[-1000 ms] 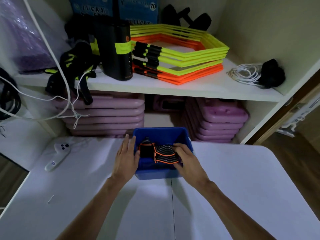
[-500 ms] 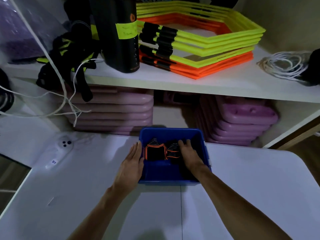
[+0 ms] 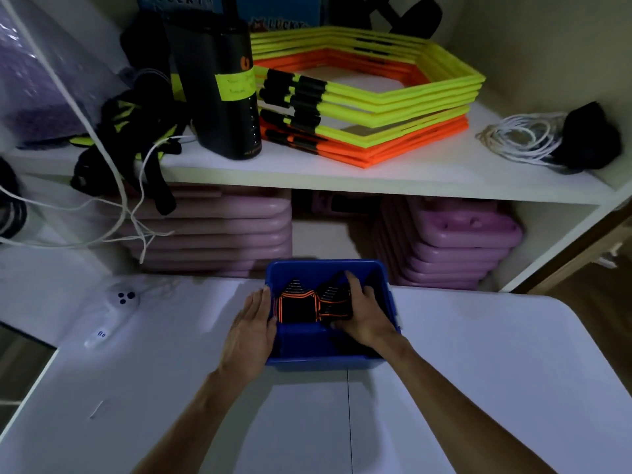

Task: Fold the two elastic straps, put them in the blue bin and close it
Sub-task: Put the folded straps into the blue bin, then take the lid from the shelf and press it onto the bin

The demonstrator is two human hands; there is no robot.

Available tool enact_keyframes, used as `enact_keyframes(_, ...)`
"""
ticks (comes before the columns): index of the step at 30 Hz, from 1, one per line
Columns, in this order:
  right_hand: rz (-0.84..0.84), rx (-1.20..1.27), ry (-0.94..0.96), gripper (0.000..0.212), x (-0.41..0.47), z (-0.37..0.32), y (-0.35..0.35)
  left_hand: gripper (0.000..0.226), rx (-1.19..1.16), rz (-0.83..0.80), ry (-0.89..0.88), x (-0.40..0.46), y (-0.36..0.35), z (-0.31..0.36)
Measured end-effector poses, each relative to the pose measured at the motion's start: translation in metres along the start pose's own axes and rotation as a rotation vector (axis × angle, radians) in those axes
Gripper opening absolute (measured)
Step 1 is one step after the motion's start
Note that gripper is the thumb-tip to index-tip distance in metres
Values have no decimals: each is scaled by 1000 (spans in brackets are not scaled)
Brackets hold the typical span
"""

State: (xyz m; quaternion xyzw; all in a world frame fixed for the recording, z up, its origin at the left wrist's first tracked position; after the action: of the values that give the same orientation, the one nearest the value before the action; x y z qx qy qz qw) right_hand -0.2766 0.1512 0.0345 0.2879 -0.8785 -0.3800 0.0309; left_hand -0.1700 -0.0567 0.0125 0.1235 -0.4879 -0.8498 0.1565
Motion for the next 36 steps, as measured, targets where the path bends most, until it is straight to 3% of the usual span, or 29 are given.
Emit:
enact_keyframes(4, 31, -32, 91, 71, -27, -9, 13, 79, 56, 31, -10, -5, 11, 8)
enact_keyframes(8, 66, -49, 123, 56, -55, -14, 20, 80, 67, 2, -27, -19, 18, 18)
enact_keyframes(15, 22, -100, 162, 49, -106, -23, 8, 82, 106, -46, -51, -50, 20, 25)
enact_keyframes(18, 104, -111, 234, 55, -111, -39, 29, 77, 118, 52, -167, -45, 43, 51)
enact_keyframes(21, 237, -168, 300, 82, -108, -75, 84, 67, 100, 222, -313, -28, 100, 109)
enact_keyframes(24, 437, -246, 397, 89, -104, -126, 162, 63, 22, 379, -477, -7, 171, 182)
enact_keyframes(30, 793, -449, 578, 54, -128, -247, 333, 61, -51, 651, -711, 11, 324, 334)
enact_keyframes(36, 1028, -614, 591, 50, -176, -326, 442, 51, -144, 872, -866, 6, 422, 437)
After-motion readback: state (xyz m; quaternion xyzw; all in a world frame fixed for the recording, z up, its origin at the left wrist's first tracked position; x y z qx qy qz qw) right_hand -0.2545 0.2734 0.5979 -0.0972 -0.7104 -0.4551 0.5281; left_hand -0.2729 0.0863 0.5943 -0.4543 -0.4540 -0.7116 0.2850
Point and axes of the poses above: each hand's wrist, its own x-axis towards the middle knuckle, its own y-axis out of the back of the hand, z = x × y, the point moved 1 cm from there along x, towards the middle knuckle, and after that the axes turned 11 degrees about y, right-handed, at the moved point
